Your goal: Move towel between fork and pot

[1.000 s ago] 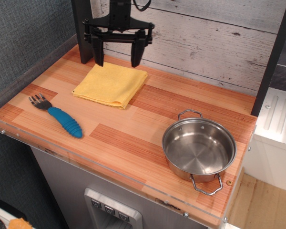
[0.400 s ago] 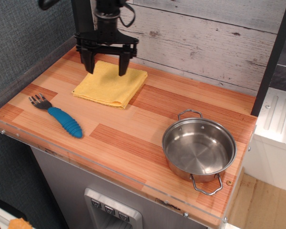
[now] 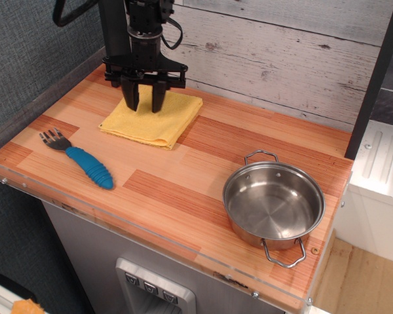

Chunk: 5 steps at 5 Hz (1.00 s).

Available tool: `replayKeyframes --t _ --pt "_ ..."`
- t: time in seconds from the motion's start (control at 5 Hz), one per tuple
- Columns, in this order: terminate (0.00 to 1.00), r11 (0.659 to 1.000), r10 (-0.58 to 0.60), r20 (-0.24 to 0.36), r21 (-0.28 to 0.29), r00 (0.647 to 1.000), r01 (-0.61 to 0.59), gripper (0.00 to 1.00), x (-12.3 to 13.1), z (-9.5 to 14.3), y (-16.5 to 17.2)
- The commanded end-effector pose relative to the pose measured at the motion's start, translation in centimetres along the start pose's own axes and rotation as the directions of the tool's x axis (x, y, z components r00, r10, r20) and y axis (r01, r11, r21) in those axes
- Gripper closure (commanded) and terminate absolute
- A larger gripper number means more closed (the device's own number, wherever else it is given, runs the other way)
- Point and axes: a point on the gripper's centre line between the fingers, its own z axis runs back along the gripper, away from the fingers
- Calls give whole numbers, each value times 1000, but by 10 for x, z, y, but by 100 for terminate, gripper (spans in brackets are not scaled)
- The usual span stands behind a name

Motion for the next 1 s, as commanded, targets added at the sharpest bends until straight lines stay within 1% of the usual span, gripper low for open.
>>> replayKeyframes --t 0.0,0.4,0.6,0.8 --pt "0 999 -22 51 -31 998 24 100 11 5 -2" --pt "0 998 2 -5 -61 1000 -3 100 -3 0 -18" --pt "0 998 20 -44 -55 999 -22 100 -13 0 -30" --pt "0 999 -1 -57 -47 998 -2 100 -23 3 -44"
